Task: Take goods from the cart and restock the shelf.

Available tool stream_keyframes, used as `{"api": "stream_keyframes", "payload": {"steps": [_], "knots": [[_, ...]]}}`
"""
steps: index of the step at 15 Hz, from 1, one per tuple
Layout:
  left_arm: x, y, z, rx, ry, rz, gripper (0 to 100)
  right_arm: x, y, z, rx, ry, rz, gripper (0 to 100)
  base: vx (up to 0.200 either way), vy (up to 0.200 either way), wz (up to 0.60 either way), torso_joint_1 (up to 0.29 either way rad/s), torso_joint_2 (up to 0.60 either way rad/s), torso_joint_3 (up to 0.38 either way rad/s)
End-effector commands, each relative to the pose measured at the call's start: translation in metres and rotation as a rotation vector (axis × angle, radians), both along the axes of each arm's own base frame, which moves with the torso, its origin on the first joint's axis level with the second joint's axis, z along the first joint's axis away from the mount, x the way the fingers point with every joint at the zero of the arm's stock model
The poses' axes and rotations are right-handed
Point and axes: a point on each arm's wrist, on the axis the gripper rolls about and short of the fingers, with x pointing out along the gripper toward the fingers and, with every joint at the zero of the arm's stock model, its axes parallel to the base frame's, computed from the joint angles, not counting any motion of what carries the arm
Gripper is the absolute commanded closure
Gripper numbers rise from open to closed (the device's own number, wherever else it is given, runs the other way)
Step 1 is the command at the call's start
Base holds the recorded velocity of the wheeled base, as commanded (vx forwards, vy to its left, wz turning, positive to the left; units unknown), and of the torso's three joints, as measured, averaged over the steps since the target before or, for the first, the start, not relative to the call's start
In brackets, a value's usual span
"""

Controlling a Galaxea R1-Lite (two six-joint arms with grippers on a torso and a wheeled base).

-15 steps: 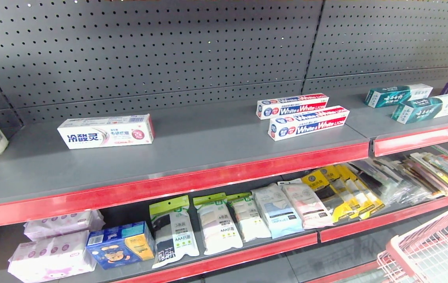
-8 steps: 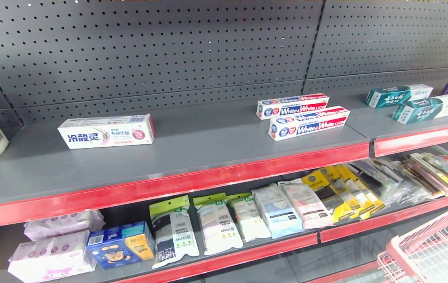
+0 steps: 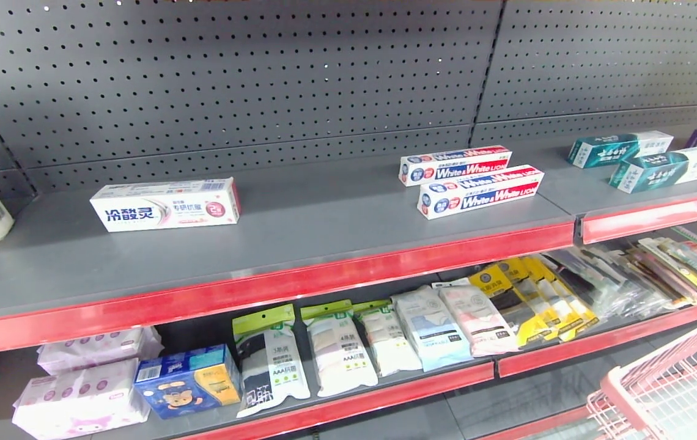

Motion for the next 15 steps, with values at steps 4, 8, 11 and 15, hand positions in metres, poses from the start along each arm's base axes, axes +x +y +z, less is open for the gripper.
{"api": "stream_keyframes", "payload": {"steps": [4, 8, 11, 15], "knots": [[0.0000, 0.0000, 0.0001, -0.002, 0.000, 0.001, 0, -0.0107, 0.0029, 0.0044, -0.024, -0.054, 0.026, 100, 0.000, 0.000, 0.00, 0.144, -0.32, -0.179], [0.0000, 0.0000, 0.0001, -0.002, 0.000, 0.001, 0, -0.0104, 0.0028, 0.0101, -0.051, -0.076, 0.033, 100, 0.000, 0.000, 0.00, 0.265, -0.58, -0.320], [0.0000, 0.0000, 0.0001, -0.002, 0.000, 0.001, 0, -0.0096, 0.0031, 0.0112, -0.069, -0.072, 0.065, 100, 0.000, 0.000, 0.00, 0.225, -0.47, -0.251], [0.0000, 0.0000, 0.0001, -0.002, 0.000, 0.001, 0, -0.0102, 0.0032, 0.0119, -0.079, -0.074, 0.068, 100, 0.000, 0.000, 0.00, 0.188, -0.39, -0.210]]}}
